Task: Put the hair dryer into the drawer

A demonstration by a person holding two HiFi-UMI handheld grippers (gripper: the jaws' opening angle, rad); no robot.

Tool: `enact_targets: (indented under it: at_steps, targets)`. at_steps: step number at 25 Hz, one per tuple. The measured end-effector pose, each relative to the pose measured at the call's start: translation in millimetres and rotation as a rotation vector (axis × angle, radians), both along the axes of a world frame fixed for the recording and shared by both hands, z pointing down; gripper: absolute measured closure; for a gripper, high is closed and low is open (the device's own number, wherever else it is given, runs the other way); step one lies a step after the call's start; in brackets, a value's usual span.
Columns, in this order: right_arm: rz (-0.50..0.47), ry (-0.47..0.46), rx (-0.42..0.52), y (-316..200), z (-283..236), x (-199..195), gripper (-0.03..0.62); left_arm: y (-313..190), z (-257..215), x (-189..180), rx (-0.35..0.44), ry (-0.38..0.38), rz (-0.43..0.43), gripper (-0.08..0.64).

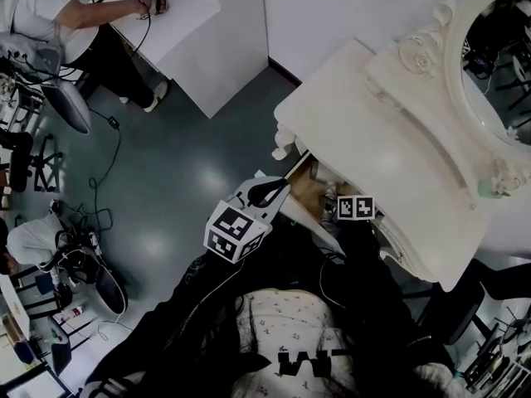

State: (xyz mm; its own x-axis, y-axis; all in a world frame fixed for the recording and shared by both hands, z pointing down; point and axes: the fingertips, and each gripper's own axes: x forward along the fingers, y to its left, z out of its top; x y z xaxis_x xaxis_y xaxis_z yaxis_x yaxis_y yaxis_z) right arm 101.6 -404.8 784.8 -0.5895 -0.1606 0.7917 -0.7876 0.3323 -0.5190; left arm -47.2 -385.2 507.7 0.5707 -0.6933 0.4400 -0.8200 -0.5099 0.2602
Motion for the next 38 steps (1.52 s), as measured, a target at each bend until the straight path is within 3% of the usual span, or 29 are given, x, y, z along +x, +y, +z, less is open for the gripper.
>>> enact_targets:
  at_steps: [6, 9, 13, 19, 25, 29, 38]
  targets:
    - [-0.122, 0.107, 0.068, 6.2, 11.7, 5.2, 0.351, 7.7, -1.6, 4.6, 0.003, -0.017, -0.008, 0.534]
    - [-0.160, 0.102, 0.042, 13.2, 16.5, 4.4, 0.295, 11.4, -2.0, 6.4, 0.002, -0.026, -0.010, 0.534]
    - [-0.098, 0.072, 0.003, 16.8, 16.7, 6.2, 0.275, 16.6, -2.8, 6.0, 0.002, -0.034, -0.013, 0.534]
    - [-0.078, 0.044, 0.009, 16.0, 3.3, 8.9, 0.268, 19.9, -0.3, 8.3, 0.005, -0.038, -0.007, 0.534]
    - [0.041, -0.076, 0.042, 12.4, -31.2, 13.6, 0.273, 22.0, -0.4, 15.0, 0.011, -0.033, 0.030, 0.534]
    - [0.091, -0.173, 0.111, 12.7, -69.8, 6.2, 0.275, 23.2, -1.5, 17.0, 0.017, -0.029, 0.065, 0.534]
    - [0.179, -0.246, 0.354, 22.3, -163.3, -7.8, 0.281, 21.8, -6.1, 22.0, 0.045, -0.010, 0.169, 0.534]
